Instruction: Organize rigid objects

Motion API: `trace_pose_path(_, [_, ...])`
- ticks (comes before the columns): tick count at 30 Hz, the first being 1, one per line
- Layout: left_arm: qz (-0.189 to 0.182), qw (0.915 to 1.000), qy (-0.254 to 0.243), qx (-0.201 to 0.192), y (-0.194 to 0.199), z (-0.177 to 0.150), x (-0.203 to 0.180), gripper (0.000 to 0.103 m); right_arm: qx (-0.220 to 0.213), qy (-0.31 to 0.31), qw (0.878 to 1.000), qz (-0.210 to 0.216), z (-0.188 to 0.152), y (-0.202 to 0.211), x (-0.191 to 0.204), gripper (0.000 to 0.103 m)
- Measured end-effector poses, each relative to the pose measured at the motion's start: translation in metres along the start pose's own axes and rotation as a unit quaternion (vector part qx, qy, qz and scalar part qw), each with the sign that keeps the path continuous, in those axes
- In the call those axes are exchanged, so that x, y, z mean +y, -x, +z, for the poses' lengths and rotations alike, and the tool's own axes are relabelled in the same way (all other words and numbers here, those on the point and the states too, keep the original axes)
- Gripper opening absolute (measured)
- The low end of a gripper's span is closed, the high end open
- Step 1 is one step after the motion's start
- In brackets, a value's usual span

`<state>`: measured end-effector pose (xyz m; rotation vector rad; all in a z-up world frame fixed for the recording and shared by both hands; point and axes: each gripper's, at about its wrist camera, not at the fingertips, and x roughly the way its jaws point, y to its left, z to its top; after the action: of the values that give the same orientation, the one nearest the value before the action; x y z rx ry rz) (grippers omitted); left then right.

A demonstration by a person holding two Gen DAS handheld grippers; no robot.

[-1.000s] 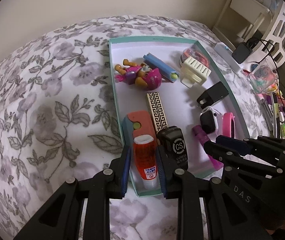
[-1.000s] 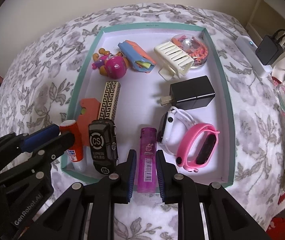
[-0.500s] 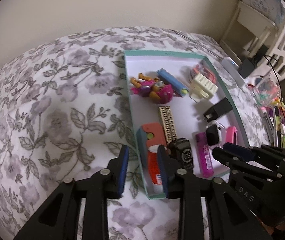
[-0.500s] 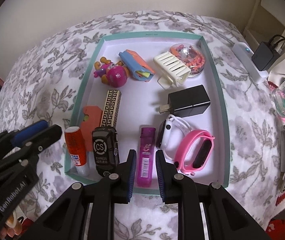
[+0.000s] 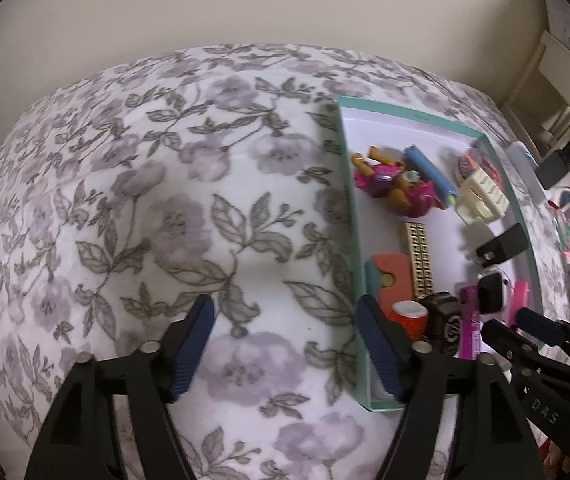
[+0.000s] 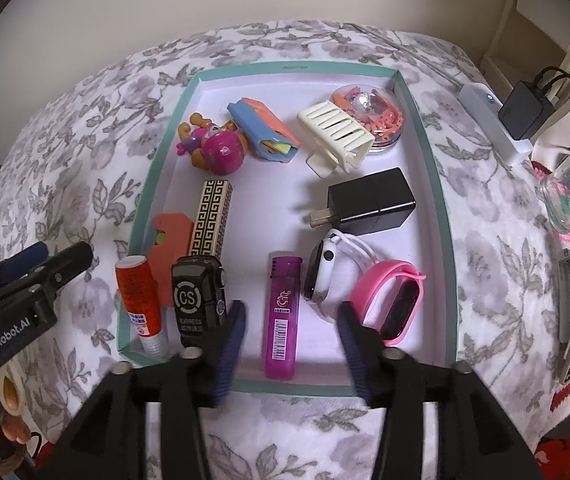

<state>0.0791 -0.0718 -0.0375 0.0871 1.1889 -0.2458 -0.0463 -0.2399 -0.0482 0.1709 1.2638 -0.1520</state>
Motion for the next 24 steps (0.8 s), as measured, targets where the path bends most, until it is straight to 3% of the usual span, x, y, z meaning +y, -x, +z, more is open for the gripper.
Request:
trace_pose_path(2, [0.007, 1.0, 0.003, 0.0, -0.002, -0.001, 0.003, 0.089, -0.002, -0.001, 1.0, 0.004, 0.0, 0.0, 0.0, 0.062])
trace_pose_path(6, [0.017, 0.9998, 0.004, 0.001, -0.005, -0.002, 0.007, 0.089, -0.009, 0.002, 1.0, 0.012, -0.002, 0.0, 0.002, 0.074])
trace_pose_path(21, [0.018, 0.9996, 0.019, -0.015, 0.006, -0.009, 0.017, 0.092, -0.023, 0.0, 1.0, 0.009, -0.007, 0.005, 0.002, 0.086])
trace_pose_path(24, [0.019, 0.9994, 0.021, -0.02, 0.01, -0.011, 0.018, 0.092, -0.027, 0.002, 1.0, 0.005, -0.008, 0.006, 0.003, 0.098])
